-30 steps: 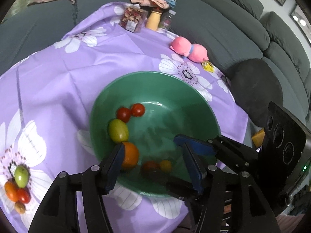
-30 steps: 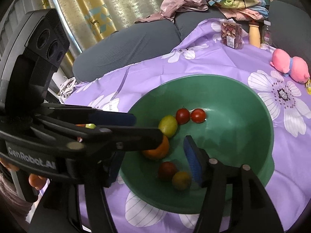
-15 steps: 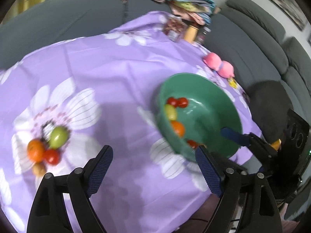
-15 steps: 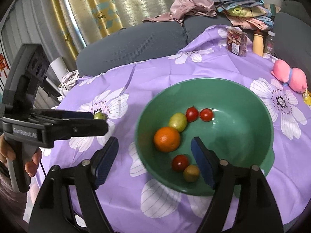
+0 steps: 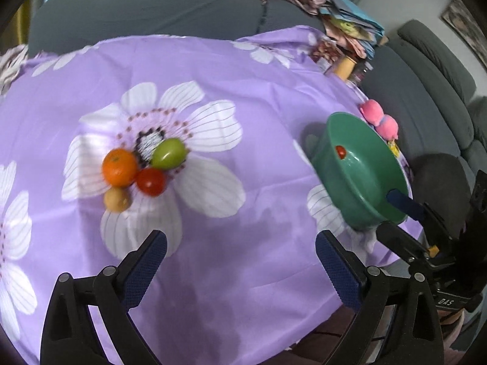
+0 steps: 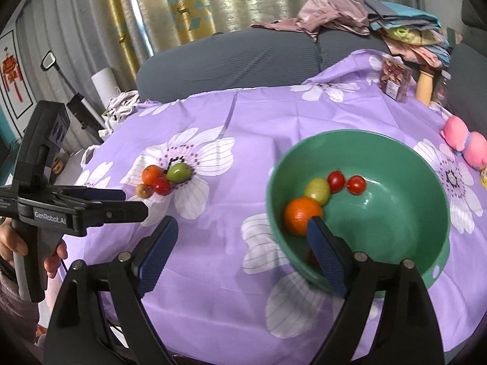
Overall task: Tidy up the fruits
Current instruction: 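Move both open tools back toward the remaining fruit cluster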
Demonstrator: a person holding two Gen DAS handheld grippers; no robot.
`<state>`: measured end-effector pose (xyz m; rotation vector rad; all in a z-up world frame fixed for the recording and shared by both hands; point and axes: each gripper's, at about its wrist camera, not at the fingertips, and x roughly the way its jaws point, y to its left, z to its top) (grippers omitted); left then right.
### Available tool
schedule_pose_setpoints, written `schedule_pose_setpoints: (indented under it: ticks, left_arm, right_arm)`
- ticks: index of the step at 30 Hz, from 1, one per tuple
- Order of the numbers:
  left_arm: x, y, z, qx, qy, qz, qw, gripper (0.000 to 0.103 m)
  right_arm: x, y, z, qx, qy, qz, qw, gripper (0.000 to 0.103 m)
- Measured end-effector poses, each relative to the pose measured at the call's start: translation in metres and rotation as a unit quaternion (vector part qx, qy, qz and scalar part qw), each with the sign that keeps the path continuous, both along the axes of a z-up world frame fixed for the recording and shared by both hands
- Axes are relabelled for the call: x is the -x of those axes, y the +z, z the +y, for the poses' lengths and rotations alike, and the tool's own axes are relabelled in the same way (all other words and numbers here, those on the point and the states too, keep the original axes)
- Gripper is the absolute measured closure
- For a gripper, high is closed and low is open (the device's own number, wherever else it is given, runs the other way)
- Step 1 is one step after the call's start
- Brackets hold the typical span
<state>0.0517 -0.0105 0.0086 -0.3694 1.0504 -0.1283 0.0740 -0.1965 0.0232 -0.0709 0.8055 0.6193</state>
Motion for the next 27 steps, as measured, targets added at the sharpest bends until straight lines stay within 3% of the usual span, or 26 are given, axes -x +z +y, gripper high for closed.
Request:
schedule_pose_setpoints:
  ticks: [27]
  left_arm:
    - [0.035, -0.018, 0.064, 0.044, 0.052, 0.000, 0.9977, 0.005]
  right_arm:
    - [0.022, 0.003, 0.086, 0.058, 0.091, -0.016, 0.994, 0.016]
